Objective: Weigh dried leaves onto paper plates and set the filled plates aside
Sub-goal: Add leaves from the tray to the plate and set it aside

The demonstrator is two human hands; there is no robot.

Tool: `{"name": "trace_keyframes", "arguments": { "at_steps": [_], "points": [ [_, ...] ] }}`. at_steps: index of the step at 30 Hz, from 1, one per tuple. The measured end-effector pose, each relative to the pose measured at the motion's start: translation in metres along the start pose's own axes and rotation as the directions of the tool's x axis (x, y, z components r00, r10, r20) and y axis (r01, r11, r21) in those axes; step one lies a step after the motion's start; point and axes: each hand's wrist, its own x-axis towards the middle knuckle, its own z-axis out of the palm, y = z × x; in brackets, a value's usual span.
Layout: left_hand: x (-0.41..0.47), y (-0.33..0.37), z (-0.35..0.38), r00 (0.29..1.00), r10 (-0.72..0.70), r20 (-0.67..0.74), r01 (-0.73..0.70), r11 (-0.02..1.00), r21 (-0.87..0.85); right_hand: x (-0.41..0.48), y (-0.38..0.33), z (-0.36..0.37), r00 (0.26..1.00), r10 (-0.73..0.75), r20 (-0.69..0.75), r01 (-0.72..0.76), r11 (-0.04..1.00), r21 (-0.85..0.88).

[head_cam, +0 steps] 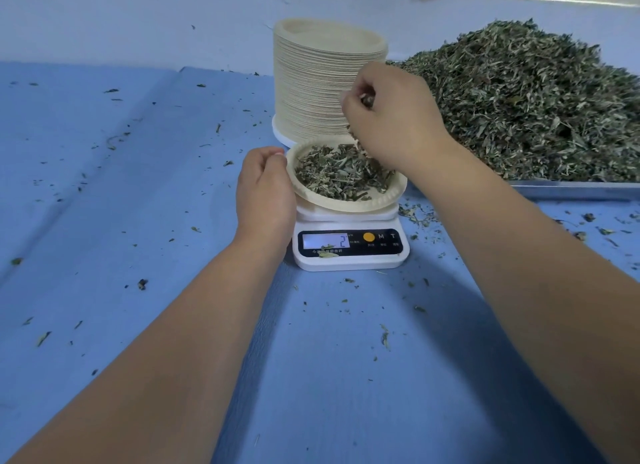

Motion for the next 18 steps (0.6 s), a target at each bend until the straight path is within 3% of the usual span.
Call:
{"name": "trace_keyframes", "arguments": {
  "at_steps": [4, 12, 18],
  "points": [
    [0.0, 0.0, 0.001, 1.0, 0.009, 0.002, -0.01, 1.0, 0.014, -0.004, -0.006, -0.001, 0.998, 0.047, 0.037, -0.051, 0.992, 0.114],
    [-0.002, 0.004, -0.001, 1.0, -0.005, 0.009, 0.005, 1.0, -0.01, -0.009, -0.016, 0.002, 0.998, -0.057, 0.04, 0.052, 0.993, 0.111],
    [-0.003, 0.004, 0.0, 1.0, -0.006, 0.005, 0.006, 1.0, -0.016, -0.007, -0.016, 0.0, 0.992, -0.06, 0.113, 0.046, 0.991, 0.123]
  ]
}}
